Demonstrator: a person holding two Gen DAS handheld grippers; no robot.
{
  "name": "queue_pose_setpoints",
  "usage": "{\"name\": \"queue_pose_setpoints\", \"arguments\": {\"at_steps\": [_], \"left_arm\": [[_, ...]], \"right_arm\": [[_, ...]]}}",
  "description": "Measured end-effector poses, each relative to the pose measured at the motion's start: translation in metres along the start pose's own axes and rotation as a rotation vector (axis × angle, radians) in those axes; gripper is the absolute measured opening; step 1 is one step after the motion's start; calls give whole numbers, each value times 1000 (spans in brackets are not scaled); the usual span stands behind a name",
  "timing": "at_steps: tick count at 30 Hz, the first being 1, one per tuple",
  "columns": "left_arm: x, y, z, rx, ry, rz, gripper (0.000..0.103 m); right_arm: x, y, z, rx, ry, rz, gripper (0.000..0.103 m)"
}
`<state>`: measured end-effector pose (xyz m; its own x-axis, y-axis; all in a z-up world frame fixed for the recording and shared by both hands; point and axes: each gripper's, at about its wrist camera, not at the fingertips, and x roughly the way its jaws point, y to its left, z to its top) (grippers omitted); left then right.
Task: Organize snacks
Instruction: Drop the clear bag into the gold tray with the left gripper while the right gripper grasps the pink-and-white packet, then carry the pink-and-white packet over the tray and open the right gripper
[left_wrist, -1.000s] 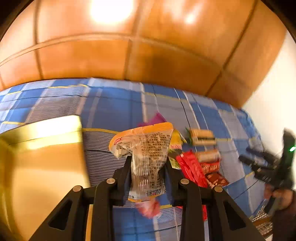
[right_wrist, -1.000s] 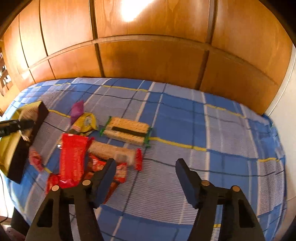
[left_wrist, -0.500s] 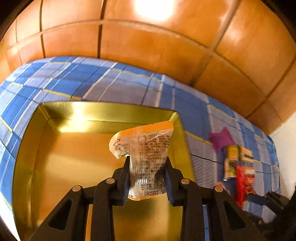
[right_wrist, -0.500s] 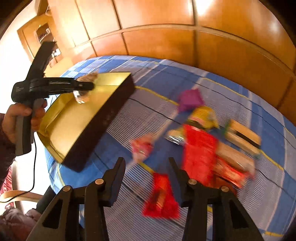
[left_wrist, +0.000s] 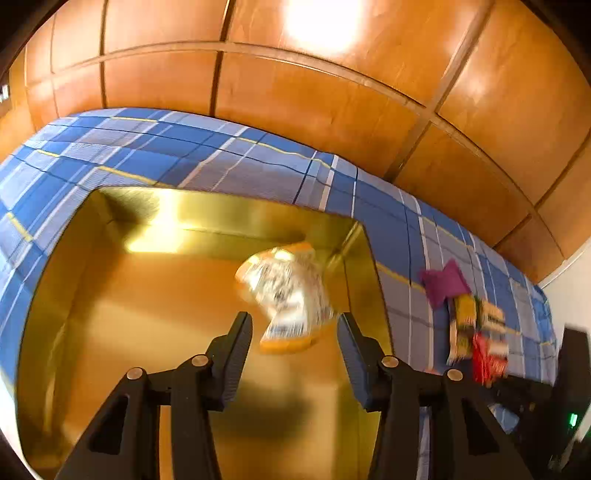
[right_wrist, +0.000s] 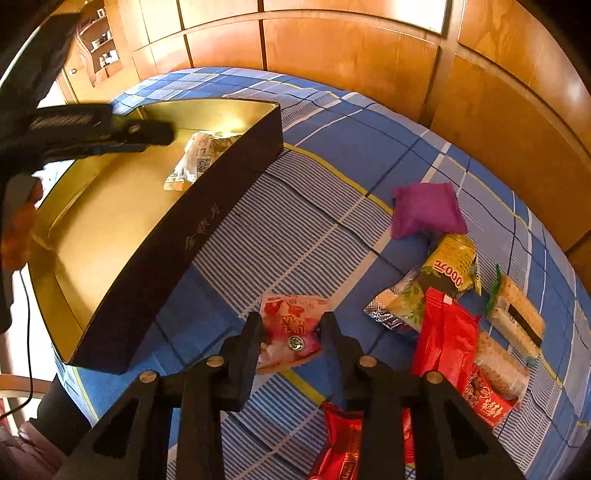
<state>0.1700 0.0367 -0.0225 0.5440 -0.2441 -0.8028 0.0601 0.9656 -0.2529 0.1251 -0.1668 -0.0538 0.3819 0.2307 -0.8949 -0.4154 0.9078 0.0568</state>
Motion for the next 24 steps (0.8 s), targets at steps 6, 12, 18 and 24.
{"name": "queue_pose_setpoints", "arguments": {"at_steps": [6,12,18,24], "left_arm": [[-30,5,-47,6,-18,53,54],[-55,12,-78,17,-50,90,58],[-69,20,-88,2,-71,92,63],[-75,20,-93,7,-78,98,63]], "right_arm": [[2,-4,2,43,-8,15,33],[2,-4,0,77,-8,7,34],[3,-1,-2,70,-6,-20,33],[9,-3,3,91,-2,-15,37]]}}
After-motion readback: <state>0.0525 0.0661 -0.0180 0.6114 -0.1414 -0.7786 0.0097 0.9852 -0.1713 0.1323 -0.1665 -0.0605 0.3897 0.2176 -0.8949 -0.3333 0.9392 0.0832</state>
